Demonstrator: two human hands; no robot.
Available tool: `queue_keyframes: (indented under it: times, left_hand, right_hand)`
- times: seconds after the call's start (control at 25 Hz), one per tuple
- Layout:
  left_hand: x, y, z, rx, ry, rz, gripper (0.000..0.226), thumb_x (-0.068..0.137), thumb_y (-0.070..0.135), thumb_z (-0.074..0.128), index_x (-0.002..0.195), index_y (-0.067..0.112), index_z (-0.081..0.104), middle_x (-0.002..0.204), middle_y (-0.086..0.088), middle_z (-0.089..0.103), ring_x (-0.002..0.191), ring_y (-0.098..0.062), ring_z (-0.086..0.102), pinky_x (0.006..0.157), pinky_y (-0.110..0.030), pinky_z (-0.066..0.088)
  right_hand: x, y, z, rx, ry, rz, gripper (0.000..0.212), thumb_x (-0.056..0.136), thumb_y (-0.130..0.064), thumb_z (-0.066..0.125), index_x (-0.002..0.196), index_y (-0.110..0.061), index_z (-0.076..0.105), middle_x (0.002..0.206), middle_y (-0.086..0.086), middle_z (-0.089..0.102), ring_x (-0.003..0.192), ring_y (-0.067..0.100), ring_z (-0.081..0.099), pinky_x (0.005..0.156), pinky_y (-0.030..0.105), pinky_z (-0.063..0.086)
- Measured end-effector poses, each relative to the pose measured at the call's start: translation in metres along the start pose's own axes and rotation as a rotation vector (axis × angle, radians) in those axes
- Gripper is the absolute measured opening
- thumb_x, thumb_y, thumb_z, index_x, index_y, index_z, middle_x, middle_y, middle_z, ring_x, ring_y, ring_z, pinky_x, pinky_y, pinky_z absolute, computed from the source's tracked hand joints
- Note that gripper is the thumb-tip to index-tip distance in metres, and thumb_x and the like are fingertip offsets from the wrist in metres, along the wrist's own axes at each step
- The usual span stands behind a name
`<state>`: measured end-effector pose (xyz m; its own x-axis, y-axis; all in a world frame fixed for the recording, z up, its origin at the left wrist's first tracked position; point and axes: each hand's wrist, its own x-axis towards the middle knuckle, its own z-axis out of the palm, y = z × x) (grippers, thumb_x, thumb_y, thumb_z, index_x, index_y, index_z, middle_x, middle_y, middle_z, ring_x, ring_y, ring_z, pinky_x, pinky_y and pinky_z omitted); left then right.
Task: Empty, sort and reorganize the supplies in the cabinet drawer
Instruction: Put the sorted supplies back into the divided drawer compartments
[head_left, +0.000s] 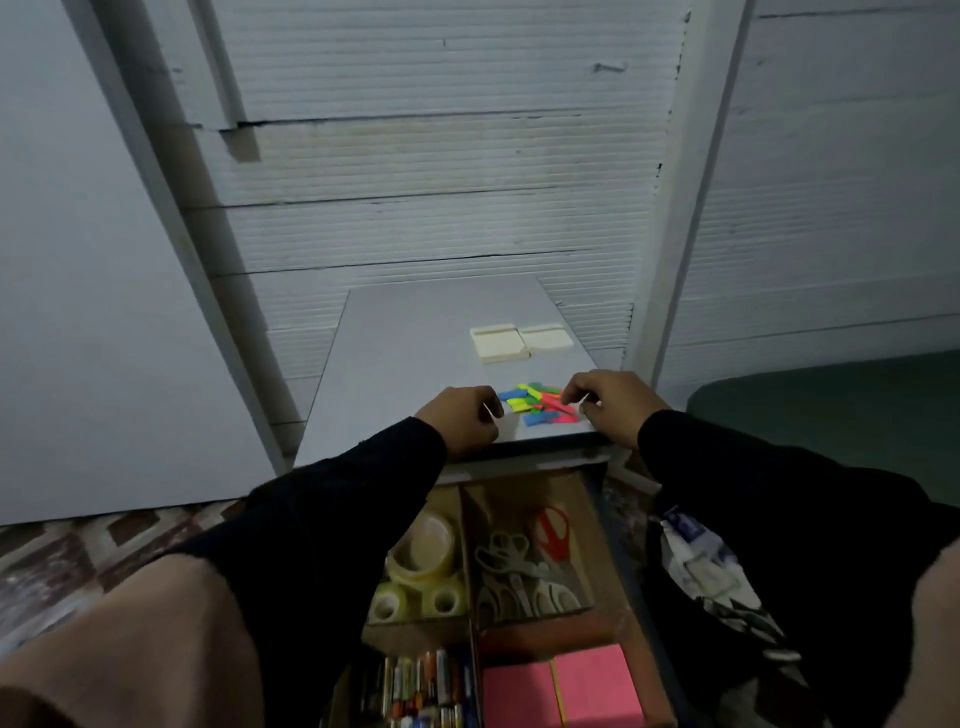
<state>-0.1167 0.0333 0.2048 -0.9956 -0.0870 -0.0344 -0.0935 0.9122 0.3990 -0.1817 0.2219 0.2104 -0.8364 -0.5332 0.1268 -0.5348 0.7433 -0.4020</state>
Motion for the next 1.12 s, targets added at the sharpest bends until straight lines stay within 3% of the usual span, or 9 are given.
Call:
queue_keyframes:
  times: [0.12, 0.24, 0.52, 0.64, 0.76, 0.84, 0.92, 1.0, 1.12]
  left_hand:
    - [0.037, -0.012, -0.005, 0.051, 0.032, 0.001, 0.034, 0.092, 0.016, 0.050, 0.126, 0.015, 0.054, 0.126, -0.004, 0.059, 0.112, -0.021, 0.055, 0.096, -0.028, 0.041]
    - [0.071, -0.027, -0.002, 0.126, 0.022, 0.012, 0.042, 0.094, 0.017, 0.047, 0.136, 0.015, 0.046, 0.138, -0.006, 0.049, 0.124, -0.023, 0.047, 0.104, -0.031, 0.037]
    - [0.141, -0.051, 0.017, 0.222, -0.024, 0.029, 0.057, 0.096, 0.031, 0.044, 0.148, 0.024, 0.021, 0.158, 0.005, 0.014, 0.141, -0.021, 0.026, 0.110, -0.045, 0.030]
    - [0.145, -0.051, 0.028, 0.272, 0.076, 0.043, 0.043, 0.097, 0.039, 0.037, 0.138, 0.025, 0.037, 0.146, 0.002, 0.039, 0.134, -0.019, 0.035, 0.104, -0.042, 0.028]
    - [0.146, -0.051, 0.024, 0.331, 0.275, 0.094, 0.038, 0.095, 0.040, 0.029, 0.110, 0.021, 0.057, 0.115, -0.001, 0.063, 0.112, -0.024, 0.055, 0.095, -0.037, 0.028]
    - [0.150, -0.054, 0.017, 0.292, 0.327, 0.073, 0.028, 0.097, 0.030, 0.034, 0.111, 0.021, 0.056, 0.112, -0.003, 0.065, 0.108, -0.025, 0.057, 0.095, -0.034, 0.027]
    - [0.157, -0.057, 0.014, 0.251, 0.374, 0.003, 0.029, 0.098, 0.027, 0.039, 0.125, 0.023, 0.047, 0.124, -0.003, 0.059, 0.117, -0.025, 0.052, 0.098, -0.036, 0.027]
    - [0.166, -0.062, 0.014, 0.218, 0.315, -0.088, 0.048, 0.098, 0.035, 0.041, 0.143, 0.024, 0.029, 0.146, -0.004, 0.038, 0.132, -0.027, 0.037, 0.104, -0.041, 0.026]
    - [0.178, -0.069, 0.011, 0.137, 0.084, -0.201, 0.071, 0.093, 0.050, 0.046, 0.150, 0.024, 0.011, 0.155, -0.002, 0.022, 0.141, -0.029, 0.021, 0.109, -0.048, 0.021]
  right_hand:
    - [0.039, 0.008, -0.001, -0.050, 0.006, -0.011, 0.029, 0.092, -0.003, 0.048, 0.116, -0.009, 0.063, 0.123, 0.008, 0.061, 0.112, 0.022, 0.056, 0.089, 0.021, 0.038]
    - [0.076, 0.020, 0.000, -0.110, -0.025, -0.002, 0.032, 0.093, -0.011, 0.051, 0.124, -0.010, 0.057, 0.131, 0.007, 0.056, 0.119, 0.023, 0.052, 0.096, 0.025, 0.037]
    - [0.155, 0.046, 0.021, -0.292, -0.219, 0.037, 0.047, 0.097, -0.030, 0.046, 0.139, -0.008, 0.041, 0.144, 0.013, 0.041, 0.130, 0.027, 0.041, 0.103, 0.030, 0.034]
    - [0.166, 0.056, 0.036, -0.394, -0.243, 0.040, 0.043, 0.099, -0.031, 0.041, 0.136, -0.011, 0.042, 0.141, 0.010, 0.043, 0.130, 0.026, 0.041, 0.102, 0.034, 0.035]
    - [0.166, 0.058, 0.037, -0.404, -0.103, -0.010, 0.031, 0.098, -0.026, 0.040, 0.122, -0.014, 0.055, 0.127, 0.011, 0.058, 0.116, 0.029, 0.053, 0.093, 0.033, 0.039]
    - [0.165, 0.055, 0.031, -0.338, 0.031, -0.059, 0.021, 0.093, -0.023, 0.047, 0.104, -0.016, 0.064, 0.110, 0.008, 0.068, 0.106, 0.029, 0.058, 0.090, 0.032, 0.039]
    - [0.169, 0.059, 0.022, -0.192, 0.063, -0.055, 0.010, 0.087, -0.019, 0.058, 0.093, -0.018, 0.066, 0.100, 0.003, 0.071, 0.102, 0.025, 0.061, 0.091, 0.031, 0.041]
    - [0.176, 0.066, 0.017, -0.110, 0.002, -0.031, 0.024, 0.082, -0.018, 0.067, 0.106, -0.016, 0.063, 0.113, 0.004, 0.066, 0.109, 0.025, 0.059, 0.092, 0.029, 0.041]
    - [0.188, 0.074, 0.021, -0.128, -0.184, 0.050, 0.070, 0.081, -0.026, 0.072, 0.140, -0.018, 0.036, 0.143, 0.008, 0.045, 0.128, 0.027, 0.045, 0.100, 0.028, 0.035]
